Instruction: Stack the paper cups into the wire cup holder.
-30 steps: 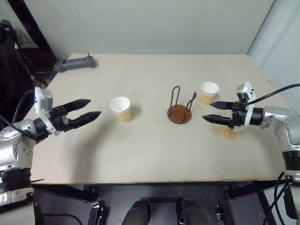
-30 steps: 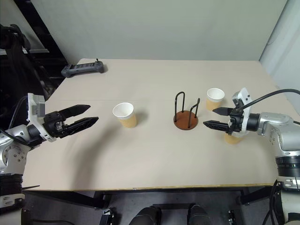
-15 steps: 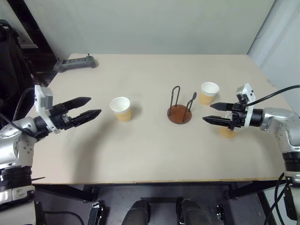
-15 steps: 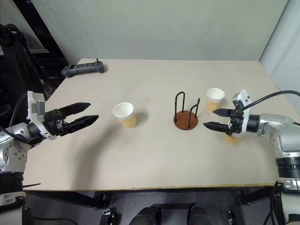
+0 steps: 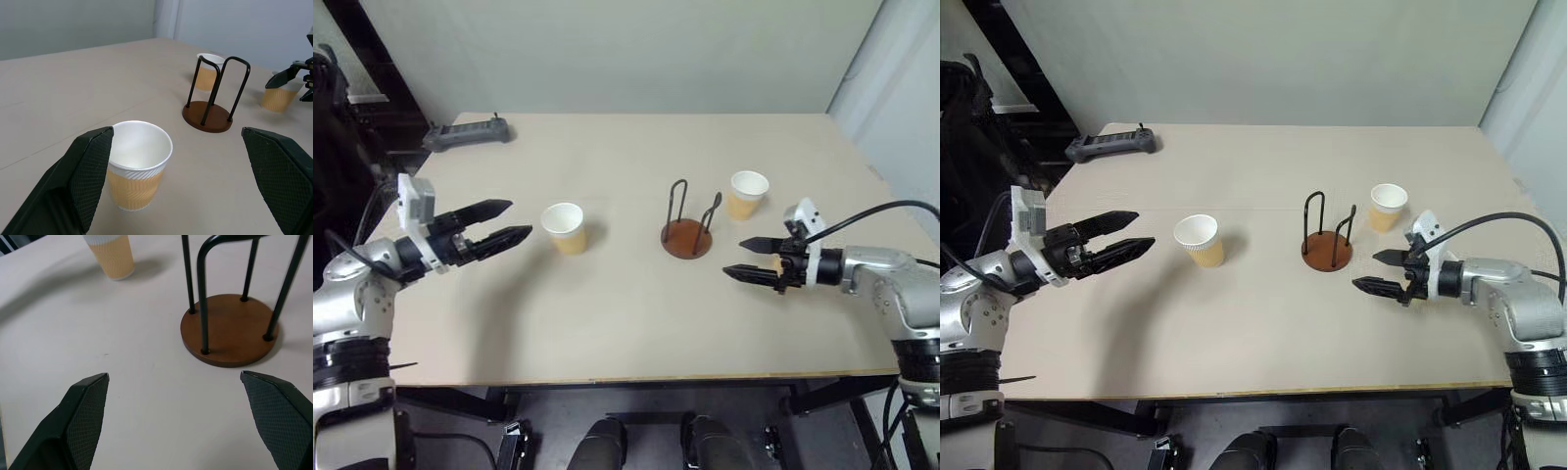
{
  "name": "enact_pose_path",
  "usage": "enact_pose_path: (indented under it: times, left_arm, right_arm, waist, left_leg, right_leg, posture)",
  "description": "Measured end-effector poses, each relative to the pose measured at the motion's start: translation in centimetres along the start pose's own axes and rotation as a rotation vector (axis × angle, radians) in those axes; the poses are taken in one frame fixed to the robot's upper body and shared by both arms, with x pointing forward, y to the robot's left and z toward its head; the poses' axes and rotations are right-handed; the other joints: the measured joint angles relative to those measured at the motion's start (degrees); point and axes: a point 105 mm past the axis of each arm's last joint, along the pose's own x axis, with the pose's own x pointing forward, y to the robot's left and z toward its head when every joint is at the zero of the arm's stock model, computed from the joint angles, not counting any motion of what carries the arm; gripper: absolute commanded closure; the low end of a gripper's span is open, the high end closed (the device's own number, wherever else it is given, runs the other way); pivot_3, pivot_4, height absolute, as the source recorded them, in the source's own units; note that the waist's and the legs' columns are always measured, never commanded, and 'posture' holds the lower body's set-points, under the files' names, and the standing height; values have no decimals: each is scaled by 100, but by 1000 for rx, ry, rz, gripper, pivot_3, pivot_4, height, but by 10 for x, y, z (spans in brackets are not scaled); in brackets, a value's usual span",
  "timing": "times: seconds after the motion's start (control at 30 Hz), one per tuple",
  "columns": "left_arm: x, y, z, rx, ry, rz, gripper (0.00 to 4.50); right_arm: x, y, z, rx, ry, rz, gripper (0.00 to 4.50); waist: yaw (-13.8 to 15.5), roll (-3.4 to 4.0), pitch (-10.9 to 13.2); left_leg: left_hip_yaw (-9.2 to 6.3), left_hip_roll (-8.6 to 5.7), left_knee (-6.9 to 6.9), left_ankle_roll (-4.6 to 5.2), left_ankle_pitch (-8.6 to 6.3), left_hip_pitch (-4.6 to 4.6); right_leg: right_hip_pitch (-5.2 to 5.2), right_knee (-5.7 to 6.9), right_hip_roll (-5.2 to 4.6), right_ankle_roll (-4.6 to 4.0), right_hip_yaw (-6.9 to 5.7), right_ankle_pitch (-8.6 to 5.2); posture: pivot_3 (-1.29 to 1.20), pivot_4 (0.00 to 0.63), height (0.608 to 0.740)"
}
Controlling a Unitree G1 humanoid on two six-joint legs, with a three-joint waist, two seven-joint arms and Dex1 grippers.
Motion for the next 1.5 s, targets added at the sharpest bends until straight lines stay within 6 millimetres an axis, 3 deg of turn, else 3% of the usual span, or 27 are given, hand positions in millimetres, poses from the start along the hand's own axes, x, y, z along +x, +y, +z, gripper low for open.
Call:
enact_pose_path:
  times: [0.5, 0.9, 1.5]
  left_arm:
    - [2, 1, 0, -4, -5, -4, 0]
    - [2, 1, 1, -2, -4, -6, 0]
    - [1, 1, 1, -2, -2, -5, 0]
  right_arm:
    - [31, 12, 13, -45, -43, -88, 60]
    - [61, 17, 9, -42, -43, -196, 60]
    - [73, -1, 14, -63, -63, -351, 60]
  waist:
    - [5, -1, 0]
    - [8, -2, -1]
    - [10, -3, -2]
  left_leg:
    - [-1, 0, 1, -1, -1, 2]
    - [-2, 2, 1, -11, -8, 4]
    - [-2, 4, 2, -54, -32, 6]
  right_leg:
    - [0, 4, 0, -1, -1, 1]
    - [-3, 7, 0, -4, -3, 2]
    - [-6, 12, 0, -12, -6, 8]
  posture:
    - [0, 150, 740]
    - [0, 150, 740]
    - [0, 150, 740]
